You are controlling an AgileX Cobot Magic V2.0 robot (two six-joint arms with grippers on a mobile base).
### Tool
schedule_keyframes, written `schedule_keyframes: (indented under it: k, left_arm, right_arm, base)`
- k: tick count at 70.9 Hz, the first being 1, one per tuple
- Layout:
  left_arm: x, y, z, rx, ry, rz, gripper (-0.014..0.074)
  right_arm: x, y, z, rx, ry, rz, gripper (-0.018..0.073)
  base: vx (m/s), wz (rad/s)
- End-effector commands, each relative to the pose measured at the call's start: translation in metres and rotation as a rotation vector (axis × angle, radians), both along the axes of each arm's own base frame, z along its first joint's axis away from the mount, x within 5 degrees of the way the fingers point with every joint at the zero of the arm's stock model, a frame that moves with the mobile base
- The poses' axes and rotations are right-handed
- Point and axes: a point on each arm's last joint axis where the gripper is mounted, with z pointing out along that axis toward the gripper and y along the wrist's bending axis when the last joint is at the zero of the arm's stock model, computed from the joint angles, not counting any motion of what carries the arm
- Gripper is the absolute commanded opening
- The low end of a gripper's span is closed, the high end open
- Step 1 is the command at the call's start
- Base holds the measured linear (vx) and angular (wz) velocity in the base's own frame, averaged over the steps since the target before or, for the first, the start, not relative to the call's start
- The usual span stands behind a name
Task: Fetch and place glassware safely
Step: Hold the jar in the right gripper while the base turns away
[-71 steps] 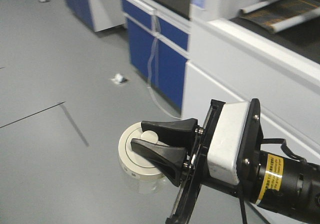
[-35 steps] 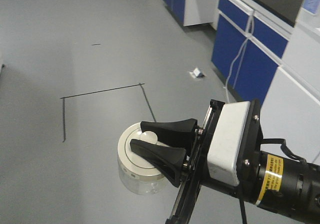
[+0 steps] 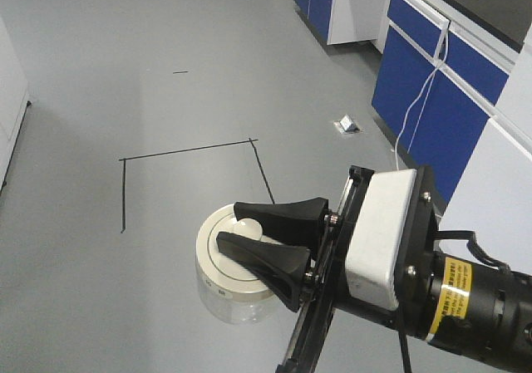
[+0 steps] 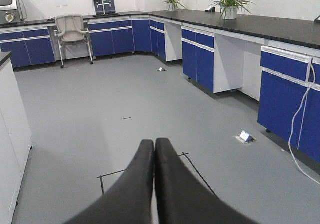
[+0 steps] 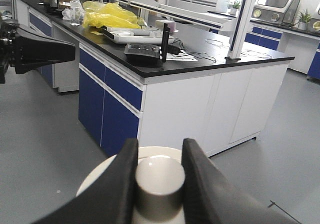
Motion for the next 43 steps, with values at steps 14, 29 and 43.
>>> schedule_keyframes:
  k: [14,29,43]
  left_arm:
    - [-0.0004,-0.0001,0.0135,-0.013,-0.082,-0.002,-0.0007]
    - [-0.0004,-0.0001,0.0135,-0.013,-0.082,-0.002,-0.0007]
    - [-0.0004,-0.0001,0.0135,-0.013,-0.082,-0.002,-0.0007]
  right_arm:
    - [-0.0050,-0.0002,0.0221,0.114,-0.054,0.039,-0.0003]
    - [-0.0050,-0.0002,0.0221,0.114,-0.054,0.039,-0.0003]
    - [-0.0050,-0.0002,0.0221,0.114,-0.054,0.039,-0.0003]
  base:
    - [0.15,0.13]
    - [0.27,0.23]
    - [0.37,0.17]
